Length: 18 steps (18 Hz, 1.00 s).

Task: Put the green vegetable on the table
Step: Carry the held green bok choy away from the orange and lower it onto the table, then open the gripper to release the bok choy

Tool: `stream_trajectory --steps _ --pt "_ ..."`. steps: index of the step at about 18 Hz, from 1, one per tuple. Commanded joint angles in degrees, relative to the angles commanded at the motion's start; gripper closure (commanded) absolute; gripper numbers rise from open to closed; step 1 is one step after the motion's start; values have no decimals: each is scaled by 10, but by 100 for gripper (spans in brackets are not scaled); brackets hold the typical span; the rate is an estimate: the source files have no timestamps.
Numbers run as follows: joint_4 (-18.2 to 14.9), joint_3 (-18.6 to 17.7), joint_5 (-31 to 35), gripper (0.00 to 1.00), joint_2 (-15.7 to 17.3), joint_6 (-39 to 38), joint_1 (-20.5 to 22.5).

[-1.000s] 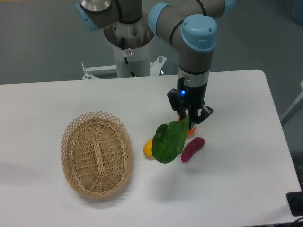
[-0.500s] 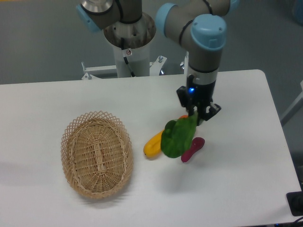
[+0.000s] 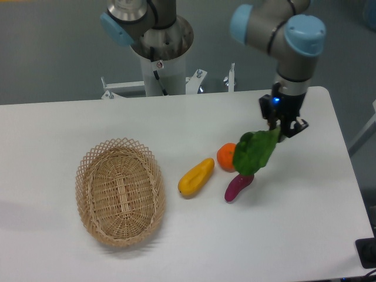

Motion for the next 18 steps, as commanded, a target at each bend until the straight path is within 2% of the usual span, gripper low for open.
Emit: stream_trajectory --steps 5,9,10,12,13,14,15,18 --pt "33 -3 0 63 -40 3 11" --pt "34 -20 0 62 -46 -3 21" --pt "35 -24 0 59 -46 -3 21" --pt "36 -23 0 38 -47 -3 21" --pt "37 -23 0 19 -47 -4 21" --pt "38 -21 0 4 -48 -4 21" --pt "37 -20 0 0 -48 -5 21" --pt "43 -16 0 0 -45 -16 20"
